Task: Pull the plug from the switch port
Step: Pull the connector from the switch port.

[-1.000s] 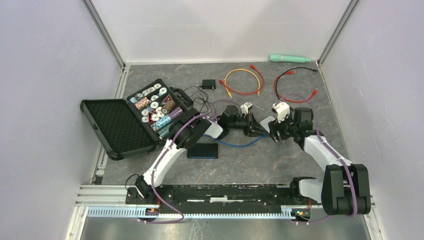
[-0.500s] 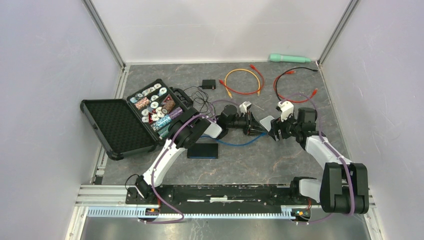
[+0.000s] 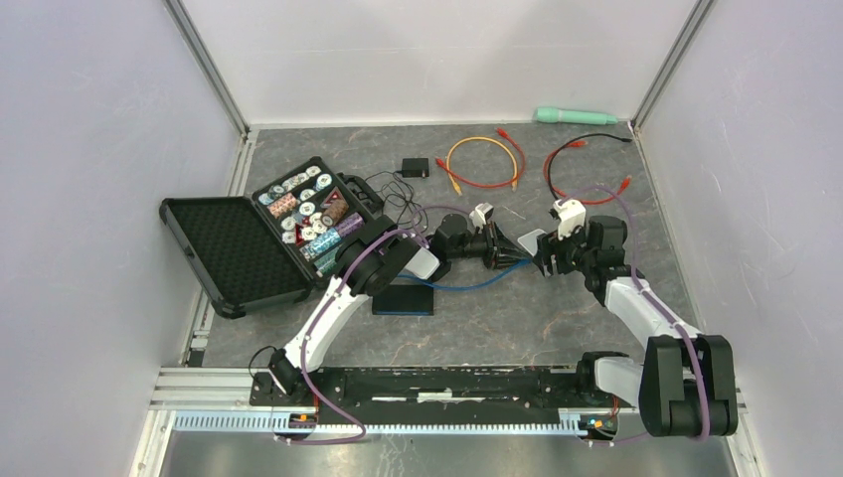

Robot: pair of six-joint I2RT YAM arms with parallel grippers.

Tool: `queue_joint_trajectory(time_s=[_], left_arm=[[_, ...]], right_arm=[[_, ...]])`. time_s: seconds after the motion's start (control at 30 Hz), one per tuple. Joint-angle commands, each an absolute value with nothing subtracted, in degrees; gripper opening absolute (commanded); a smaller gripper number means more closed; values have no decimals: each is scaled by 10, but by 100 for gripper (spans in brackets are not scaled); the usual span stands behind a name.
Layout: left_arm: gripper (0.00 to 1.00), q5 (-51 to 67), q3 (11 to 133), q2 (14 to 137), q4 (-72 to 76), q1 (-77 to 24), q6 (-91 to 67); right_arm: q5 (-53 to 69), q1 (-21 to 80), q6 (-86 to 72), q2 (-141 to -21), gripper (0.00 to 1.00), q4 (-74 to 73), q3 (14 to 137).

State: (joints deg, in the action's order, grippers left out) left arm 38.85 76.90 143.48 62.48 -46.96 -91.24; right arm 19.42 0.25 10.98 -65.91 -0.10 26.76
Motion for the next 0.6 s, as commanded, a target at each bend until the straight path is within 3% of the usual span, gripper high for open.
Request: queue_joint_trajectory(time_s=[0.0, 0.27, 0.57], left_arm=[[2, 469, 753, 1412, 632, -494, -947], [2, 488, 742, 1392, 596, -481, -902], [2, 447, 730, 1391, 627, -493, -948]], right_arm=[[156, -5, 191, -674, 0, 85, 285], [252, -63, 260, -706, 0, 54, 327], [113, -24, 122, -644, 0, 108, 252]])
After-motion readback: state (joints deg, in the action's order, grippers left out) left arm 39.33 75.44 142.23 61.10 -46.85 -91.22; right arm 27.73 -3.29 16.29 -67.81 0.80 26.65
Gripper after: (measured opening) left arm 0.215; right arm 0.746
